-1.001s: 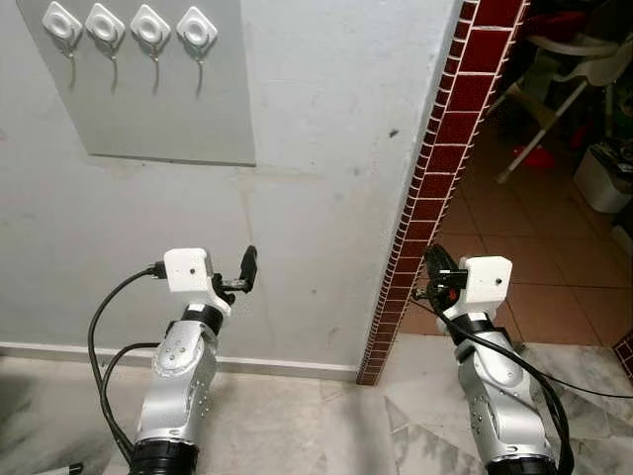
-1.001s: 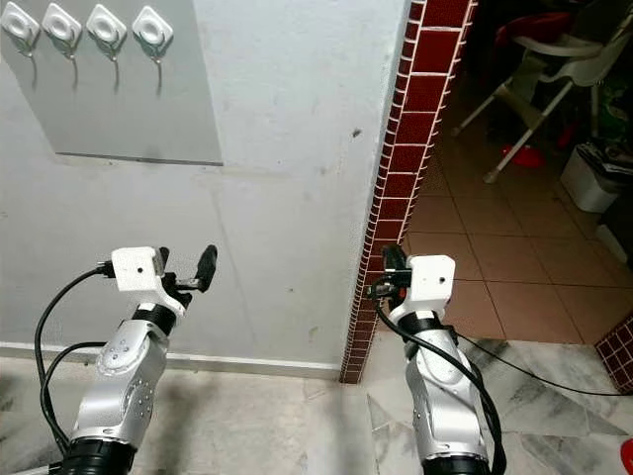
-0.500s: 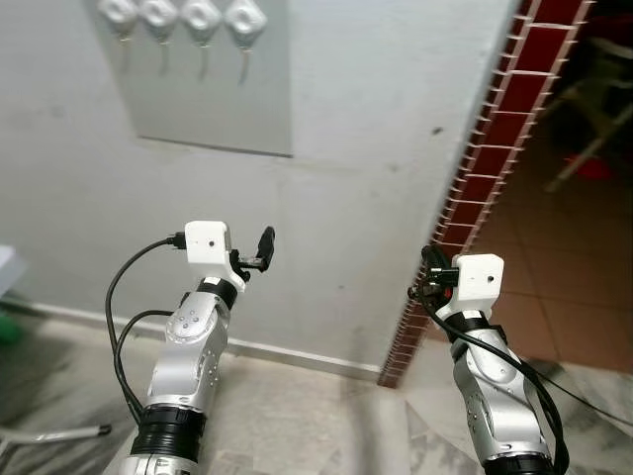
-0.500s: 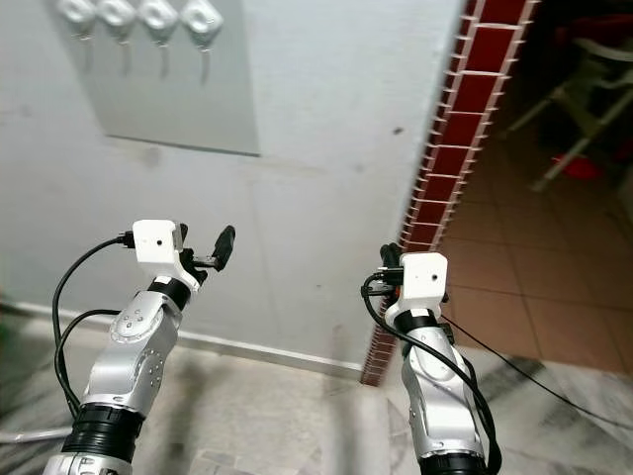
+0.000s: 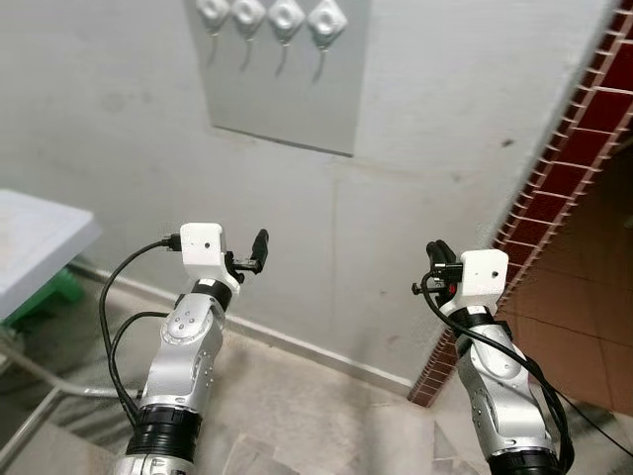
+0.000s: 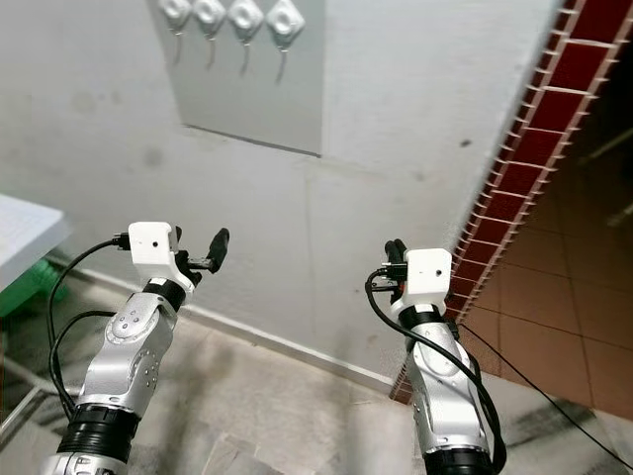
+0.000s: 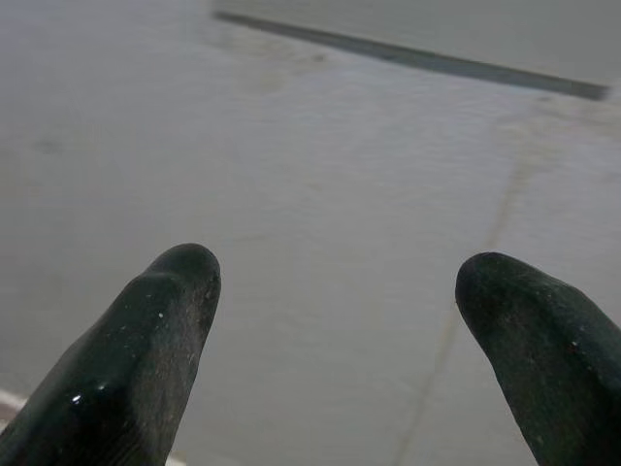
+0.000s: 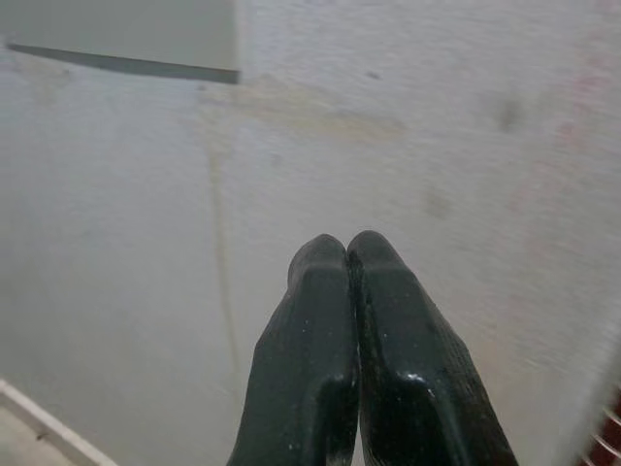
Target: Hang keys on a hook
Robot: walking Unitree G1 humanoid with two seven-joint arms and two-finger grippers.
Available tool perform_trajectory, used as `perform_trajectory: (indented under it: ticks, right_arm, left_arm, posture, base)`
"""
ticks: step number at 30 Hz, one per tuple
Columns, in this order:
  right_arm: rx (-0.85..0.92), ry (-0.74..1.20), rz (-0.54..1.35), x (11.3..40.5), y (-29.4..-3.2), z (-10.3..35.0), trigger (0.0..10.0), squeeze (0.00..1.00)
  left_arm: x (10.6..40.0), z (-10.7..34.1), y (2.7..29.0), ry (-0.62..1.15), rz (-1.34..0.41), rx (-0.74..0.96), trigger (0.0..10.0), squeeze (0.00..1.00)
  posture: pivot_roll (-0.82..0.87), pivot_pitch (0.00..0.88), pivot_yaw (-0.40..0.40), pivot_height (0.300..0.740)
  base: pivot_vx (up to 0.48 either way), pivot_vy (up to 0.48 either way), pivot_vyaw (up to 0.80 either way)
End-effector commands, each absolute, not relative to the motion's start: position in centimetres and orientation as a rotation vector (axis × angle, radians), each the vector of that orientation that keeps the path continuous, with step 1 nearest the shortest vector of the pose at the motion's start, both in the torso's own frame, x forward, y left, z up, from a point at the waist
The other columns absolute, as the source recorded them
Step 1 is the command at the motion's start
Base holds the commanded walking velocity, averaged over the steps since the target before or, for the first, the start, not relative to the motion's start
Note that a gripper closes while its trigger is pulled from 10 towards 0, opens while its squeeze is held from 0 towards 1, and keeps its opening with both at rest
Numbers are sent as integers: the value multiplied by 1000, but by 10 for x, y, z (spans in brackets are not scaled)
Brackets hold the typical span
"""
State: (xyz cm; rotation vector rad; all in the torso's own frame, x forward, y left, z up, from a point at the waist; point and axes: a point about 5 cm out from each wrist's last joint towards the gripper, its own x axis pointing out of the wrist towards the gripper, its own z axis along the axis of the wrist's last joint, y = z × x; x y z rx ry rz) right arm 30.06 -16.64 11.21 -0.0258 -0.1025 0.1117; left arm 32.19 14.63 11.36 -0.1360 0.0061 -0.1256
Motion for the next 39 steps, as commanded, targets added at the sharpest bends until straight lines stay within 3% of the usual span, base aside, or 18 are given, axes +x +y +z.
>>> perform_trajectory:
  ticks: [1,13,39]
  right_arm:
    - [-31,-104,118,301,-167,113,10000,0]
    - [0,-104,125,291,-160,108,10000,0]
    - [15,-96,131,288,-163,110,10000,0]
  left_arm:
    - [317,117,144,-19,-127,-148,10000,0]
    - [292,106,142,-15,-125,-213,10000,0]
    - [296,113,146,-19,-114,-188,10000,0]
  posture:
    - [5,0,-14,715]
    - [1,0,-11,715]
    - [9,0,-19,715]
  base:
    - [0,0,800]
    - [0,0,800]
    - [0,0,800]
